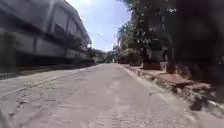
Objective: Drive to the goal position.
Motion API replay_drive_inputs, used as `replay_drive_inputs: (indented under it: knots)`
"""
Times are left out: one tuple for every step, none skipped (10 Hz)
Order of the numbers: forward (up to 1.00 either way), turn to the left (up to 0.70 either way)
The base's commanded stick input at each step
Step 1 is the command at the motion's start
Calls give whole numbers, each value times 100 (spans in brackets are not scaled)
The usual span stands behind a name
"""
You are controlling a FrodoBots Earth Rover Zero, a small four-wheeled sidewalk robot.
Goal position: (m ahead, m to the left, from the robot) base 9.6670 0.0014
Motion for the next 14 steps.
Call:
replay_drive_inputs:
  knots:
    - [100, -8]
    - [100, -5]
    - [100, -2]
    - [100, -2]
    - [100, -2]
    - [100, -2]
    - [100, -2]
    - [100, -2]
    - [100, -2]
    - [100, -1]
    - [100, 0]
    - [100, 0]
    - [100, 0]
    - [100, 0]
